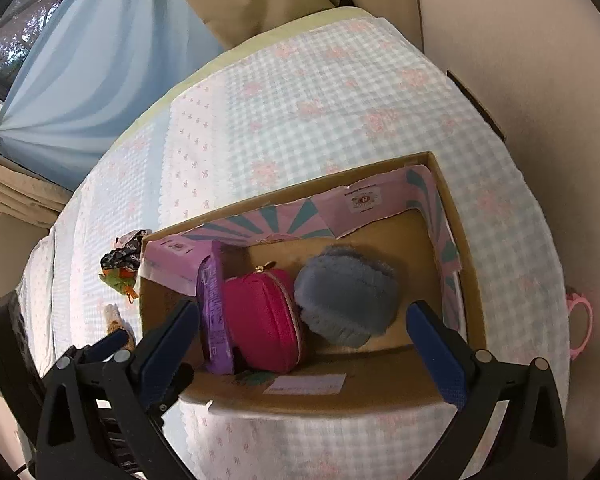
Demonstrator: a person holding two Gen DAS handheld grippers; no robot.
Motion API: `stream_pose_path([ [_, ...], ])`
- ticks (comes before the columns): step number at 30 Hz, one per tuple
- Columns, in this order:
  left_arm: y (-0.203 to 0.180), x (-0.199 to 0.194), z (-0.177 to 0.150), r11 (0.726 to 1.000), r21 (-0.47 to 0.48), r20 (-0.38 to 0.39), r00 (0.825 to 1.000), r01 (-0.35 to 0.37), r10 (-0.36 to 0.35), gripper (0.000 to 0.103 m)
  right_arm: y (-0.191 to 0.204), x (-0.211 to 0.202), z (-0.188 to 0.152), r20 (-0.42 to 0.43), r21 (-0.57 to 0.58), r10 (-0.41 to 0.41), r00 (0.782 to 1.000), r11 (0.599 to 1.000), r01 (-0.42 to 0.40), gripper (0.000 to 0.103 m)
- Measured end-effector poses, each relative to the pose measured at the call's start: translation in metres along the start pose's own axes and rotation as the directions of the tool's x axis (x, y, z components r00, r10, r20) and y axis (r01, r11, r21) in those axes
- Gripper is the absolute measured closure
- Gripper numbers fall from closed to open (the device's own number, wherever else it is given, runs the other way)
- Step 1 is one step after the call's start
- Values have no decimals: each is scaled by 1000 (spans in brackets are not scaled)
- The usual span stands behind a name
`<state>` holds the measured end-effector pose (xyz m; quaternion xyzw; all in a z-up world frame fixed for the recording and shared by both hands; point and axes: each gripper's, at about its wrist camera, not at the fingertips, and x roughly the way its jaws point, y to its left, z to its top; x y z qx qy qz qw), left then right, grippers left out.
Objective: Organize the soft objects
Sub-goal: 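Move both tools back toward the remaining plush items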
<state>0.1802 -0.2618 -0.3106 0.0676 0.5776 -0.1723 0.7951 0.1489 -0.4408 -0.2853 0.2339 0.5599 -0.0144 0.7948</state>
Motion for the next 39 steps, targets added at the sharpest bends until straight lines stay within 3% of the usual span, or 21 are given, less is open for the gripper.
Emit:
stream_pose_path([
  [9,-1,-65,-9,1000,-2,71,997,4,-4,0,21,-52,-13,57,-33,-10,998,999,12,0],
  [18,22,-150,-33,996,-82,159,987,-25,38,0,50,-117,-26,135,-119,-33,990,992,49,0],
  [31,110,-255,-86,950,-301,251,955,-77,157,0,134,-186,-48,231,-308,21,973,950,52,0],
  [39,165,-284,-101,938,-326,275,938,-117,212,0,191,-194,-68,269,-379,34,962,923,73,0],
])
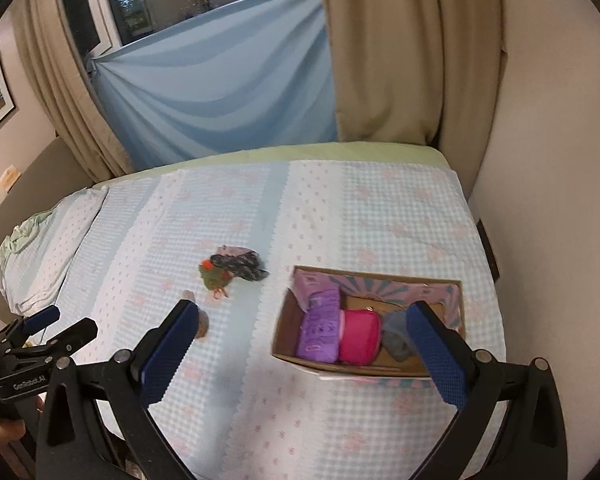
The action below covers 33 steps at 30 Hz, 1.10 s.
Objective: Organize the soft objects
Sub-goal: 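Move both tools back toward the remaining plush items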
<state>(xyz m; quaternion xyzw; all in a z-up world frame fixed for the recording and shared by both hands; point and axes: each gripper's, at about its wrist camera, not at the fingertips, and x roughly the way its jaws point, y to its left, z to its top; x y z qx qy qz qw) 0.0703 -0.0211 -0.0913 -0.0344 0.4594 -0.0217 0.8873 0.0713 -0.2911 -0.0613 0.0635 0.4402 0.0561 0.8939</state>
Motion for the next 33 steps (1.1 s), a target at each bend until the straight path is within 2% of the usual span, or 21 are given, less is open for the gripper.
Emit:
stream_pose_path([
  [4,31,4,7,1000,-12,9,1000,-11,11,0,28,5,8,19,-20,26,999,999,-26,0],
  [9,64,25,16,999,-42,-27,1000,-7,6,0,65,29,23,14,-44,63,998,997,-62,0],
  [13,91,52,22,998,-64,-57,998,-2,-2,0,93,59,33,-12,-56,91,996,994,-92,0],
  [19,120,110,23,994,-106,-124,992,15,-28,0,121,108,42,-56,-94,89,994,991,-94,0],
  [28,119,192,3,988,-151,-194,981,-29,-1,0,142,196,36,-141,-210,79,987,972,-108,0],
  [33,113,241,-15,976,-213,-226,974,-53,4,0,148,254,31,-196,-349,87,977,925,-153,5],
])
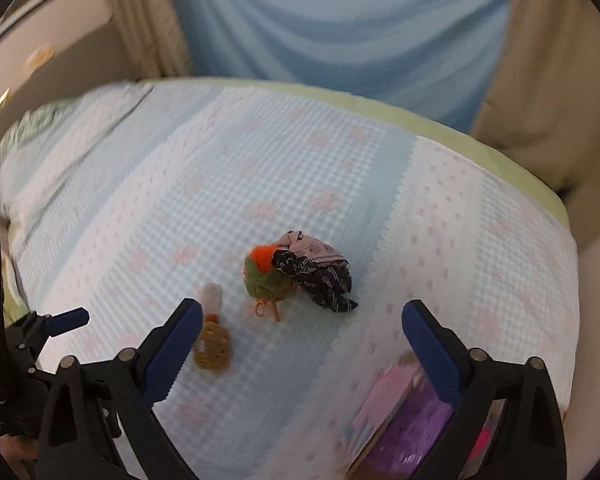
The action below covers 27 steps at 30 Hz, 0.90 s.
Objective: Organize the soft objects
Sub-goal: 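Move both tools back toward the remaining plush items, then grasp the brown plush keychain with the left gripper while the right grasps the black scrunchie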
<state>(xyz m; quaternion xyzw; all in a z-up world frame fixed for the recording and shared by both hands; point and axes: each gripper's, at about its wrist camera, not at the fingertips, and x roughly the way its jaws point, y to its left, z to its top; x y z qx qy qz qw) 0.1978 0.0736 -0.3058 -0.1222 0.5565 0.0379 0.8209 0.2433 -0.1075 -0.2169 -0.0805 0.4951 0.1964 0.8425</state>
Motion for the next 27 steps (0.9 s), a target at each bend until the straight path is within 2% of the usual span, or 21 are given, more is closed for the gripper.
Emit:
stream_pose_path([
  [2,-3,19,-4,1000,-18,3,1000,-9,9,0,-1,20,2,-12,-54,7,1000,999,-7,10],
  [8,-12,75,-10,998,-45,6,999,-47,47,0,-7,90,4,-74,-212,29,997,976,-44,13],
  [11,-11,99,-11,996,-61,-3,997,-72,72,2,-7,123,2,-112,-271,29,993,961,-59,27],
  [16,-7,128,-13,991,-71,-35,994,-110,108,11,-8,166,-3,-181,-328,6,983,942,-67,27],
  [20,-5,140,-14,989,-66,-51,991,-129,125,15,-9,183,-6,-191,-353,4,982,933,-73,32],
  [22,-4,145,-14,989,-65,-62,990,-131,127,21,-9,190,-5,-196,-361,3,981,930,-75,37],
  [25,-5,151,-14,990,-47,-85,988,-133,128,43,-9,200,-4,-208,-368,3,978,926,-81,45],
  [26,-5,153,-15,991,-43,-93,988,-123,119,54,-7,202,-4,-208,-370,3,978,925,-82,49],
  [27,-6,154,-15,993,-40,-98,990,-108,104,60,-6,204,-3,-205,-377,-3,979,923,-76,51],
])
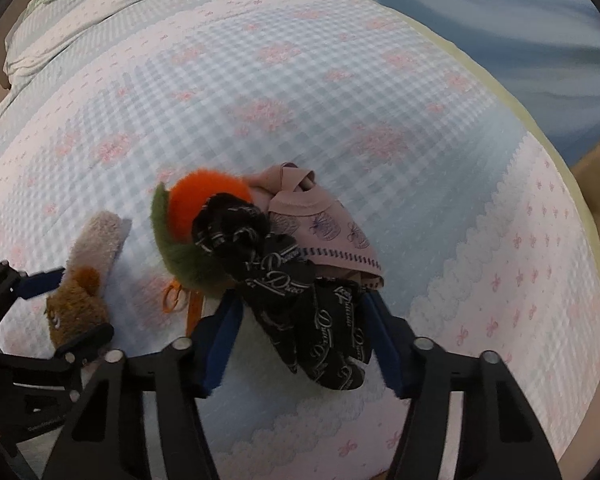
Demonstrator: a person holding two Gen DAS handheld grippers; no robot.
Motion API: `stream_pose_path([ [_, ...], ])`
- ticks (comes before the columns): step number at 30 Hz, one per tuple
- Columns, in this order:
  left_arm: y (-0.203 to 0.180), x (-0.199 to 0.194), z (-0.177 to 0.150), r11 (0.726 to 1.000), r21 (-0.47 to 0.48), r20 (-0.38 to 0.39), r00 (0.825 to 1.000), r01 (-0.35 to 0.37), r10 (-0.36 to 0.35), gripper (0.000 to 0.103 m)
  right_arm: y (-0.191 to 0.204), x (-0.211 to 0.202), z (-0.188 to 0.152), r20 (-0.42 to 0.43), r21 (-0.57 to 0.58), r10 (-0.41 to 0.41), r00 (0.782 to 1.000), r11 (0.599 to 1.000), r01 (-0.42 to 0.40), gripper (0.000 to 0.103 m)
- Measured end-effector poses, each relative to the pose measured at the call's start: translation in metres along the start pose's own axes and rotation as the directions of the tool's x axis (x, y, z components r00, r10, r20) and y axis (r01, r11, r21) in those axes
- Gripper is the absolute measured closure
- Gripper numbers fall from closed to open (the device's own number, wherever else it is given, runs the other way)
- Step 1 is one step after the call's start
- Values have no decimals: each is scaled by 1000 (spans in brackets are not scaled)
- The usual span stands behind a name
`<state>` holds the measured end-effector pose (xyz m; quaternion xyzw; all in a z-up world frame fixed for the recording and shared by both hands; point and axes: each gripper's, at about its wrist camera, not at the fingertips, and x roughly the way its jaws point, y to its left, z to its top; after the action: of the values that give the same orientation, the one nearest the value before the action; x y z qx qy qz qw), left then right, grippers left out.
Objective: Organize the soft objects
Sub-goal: 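Grasp the brown plush keychain with the left gripper while the right grasps the black scrunchie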
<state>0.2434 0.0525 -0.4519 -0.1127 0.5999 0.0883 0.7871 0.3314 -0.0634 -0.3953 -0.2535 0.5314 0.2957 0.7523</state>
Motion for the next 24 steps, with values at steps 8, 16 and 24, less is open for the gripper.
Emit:
stream_pose_path([
  [8,-9,-8,-2,999,46,21,1000,8,-9,66,-1,-5,0,15,21,-4,1000,1000,4,69],
  [16,2,-34,5,998,43,77,996,45,-48,66,-4,-25,-5,42,104,-12,999,995,7,71],
  [24,4,-89,10,996,52,157,984,77,-84,66,-2,-71,-9,91,206,-24,996,978,4,71],
])
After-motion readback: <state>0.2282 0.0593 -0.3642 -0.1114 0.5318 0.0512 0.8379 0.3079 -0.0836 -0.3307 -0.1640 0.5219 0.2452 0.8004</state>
